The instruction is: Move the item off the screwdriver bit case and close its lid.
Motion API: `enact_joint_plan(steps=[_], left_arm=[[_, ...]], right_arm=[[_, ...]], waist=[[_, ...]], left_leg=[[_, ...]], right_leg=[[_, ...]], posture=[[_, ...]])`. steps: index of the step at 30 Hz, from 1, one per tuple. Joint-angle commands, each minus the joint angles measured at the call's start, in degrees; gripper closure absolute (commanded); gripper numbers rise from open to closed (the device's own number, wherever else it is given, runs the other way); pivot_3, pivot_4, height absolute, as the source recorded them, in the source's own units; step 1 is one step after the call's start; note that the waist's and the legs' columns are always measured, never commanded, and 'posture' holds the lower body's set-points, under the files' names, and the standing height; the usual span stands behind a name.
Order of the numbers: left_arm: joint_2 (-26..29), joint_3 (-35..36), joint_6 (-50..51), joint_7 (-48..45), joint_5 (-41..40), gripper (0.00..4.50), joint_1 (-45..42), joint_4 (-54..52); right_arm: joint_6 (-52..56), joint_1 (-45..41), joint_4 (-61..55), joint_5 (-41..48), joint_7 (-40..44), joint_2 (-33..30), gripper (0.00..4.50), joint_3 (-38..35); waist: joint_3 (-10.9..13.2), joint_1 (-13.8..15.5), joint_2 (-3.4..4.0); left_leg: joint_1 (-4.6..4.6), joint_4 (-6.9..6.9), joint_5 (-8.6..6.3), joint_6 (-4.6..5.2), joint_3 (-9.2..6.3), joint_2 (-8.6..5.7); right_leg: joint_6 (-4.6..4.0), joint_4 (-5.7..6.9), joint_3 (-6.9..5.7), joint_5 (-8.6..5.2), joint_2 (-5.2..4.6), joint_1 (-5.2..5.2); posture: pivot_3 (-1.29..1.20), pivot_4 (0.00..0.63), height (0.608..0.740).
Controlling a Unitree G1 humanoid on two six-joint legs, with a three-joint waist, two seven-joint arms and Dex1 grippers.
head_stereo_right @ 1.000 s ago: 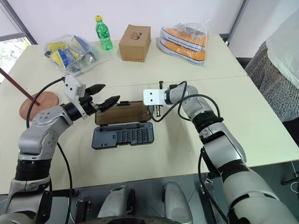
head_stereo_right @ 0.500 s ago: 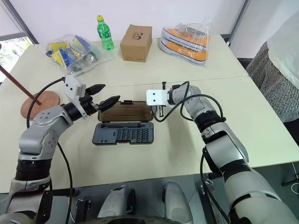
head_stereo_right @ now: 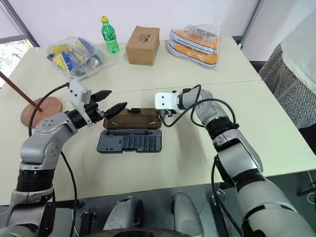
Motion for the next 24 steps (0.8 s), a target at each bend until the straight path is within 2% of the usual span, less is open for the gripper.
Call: enact_joint_plan(steps=[1, 5, 11, 14, 16, 21, 24], left_arm=[[4.24, 2.92, 4.15, -3.82, -5.07, 0.0, 1.54, -5.12], [9.57, 4.95, 7.97, -7.15, -8.68, 0.0, 5.27, -8.7], [13.48, 8.23, 11.81, -9.01, -13.53, 0.0, 9.69, -12.32], [14.75, 8.26, 11.58, -10.21, -13.96, 0.92, 12.69, -13.98], [15.53, 7.75, 10.58, -11.14, -13.27, 1.93, 14.71, -14.87], [12.95, 3.64, 2.75, -10.34, -6.35, 4.39, 17.57, -10.19], [12.46, 1.83, -0.87, -11.54, -3.61, 4.45, 19.11, -6.82]], right_arm=[[5.04, 0.68, -7.72, 4.53, 0.59, -0.96, 2.21, -4.71], [13.26, 3.57, -16.43, 7.59, -0.37, -1.05, 2.21, -8.17], [23.4, 11.37, -31.37, 9.21, -2.02, -1.6, 2.21, -10.06], [27.84, 13.95, -35.97, 9.8, -3.39, -1.2, 2.15, -10.54], [29.94, 15.36, -38.31, 10.04, -4.35, -0.96, 2.15, -10.39], [32.43, 16.19, -40.36, 10.5, -6.03, -0.2, 2.15, -9.68], [32.92, 15.96, -40.09, 10.64, -6.56, 0.22, 2.15, -9.32]], waist=[[0.01, -0.09, 0.0], [0.02, -0.06, 0.0], [0.02, 0.23, 0.01], [0.03, 0.15, 0.01], [0.03, 0.03, 0.01], [0.03, 0.09, 0.03], [0.03, 0.04, 0.02]], left_leg=[[0.0, -0.01, 0.0, 0.0, -0.02, 0.02], [0.0, -0.06, 0.0, 0.0, -0.05, 0.05], [-0.01, -0.08, 0.0, 0.0, -0.06, 0.05], [-0.01, -0.08, 0.0, 0.0, -0.03, 0.0], [0.0, -0.09, 0.0, 0.0, -0.03, -0.01], [0.01, -0.1, 0.0, 0.0, 0.0, -0.01], [0.01, -0.1, 0.0, 0.01, 0.01, -0.01]], right_leg=[[0.0, 0.0, 0.0, 0.0, 0.01, -0.01], [-0.01, -0.01, 0.02, 0.0, -0.01, -0.04], [-0.02, -0.03, 0.01, -0.02, -0.11, -0.03], [-0.02, -0.04, 0.0, -0.02, -0.15, -0.04], [-0.1, -0.03, 0.0, -0.06, -0.14, -0.05], [-0.19, -0.02, 0.01, -0.11, -0.05, -0.06], [-0.19, -0.04, 0.02, -0.11, -0.01, -0.07]], posture=[[0.0, 0.15, 0.74], [0.0, 0.15, 0.74], [0.0, 0.15, 0.74], [0.0, 0.15, 0.74], [0.0, 0.15, 0.74], [0.0, 0.15, 0.74], [0.0, 0.15, 0.74]])
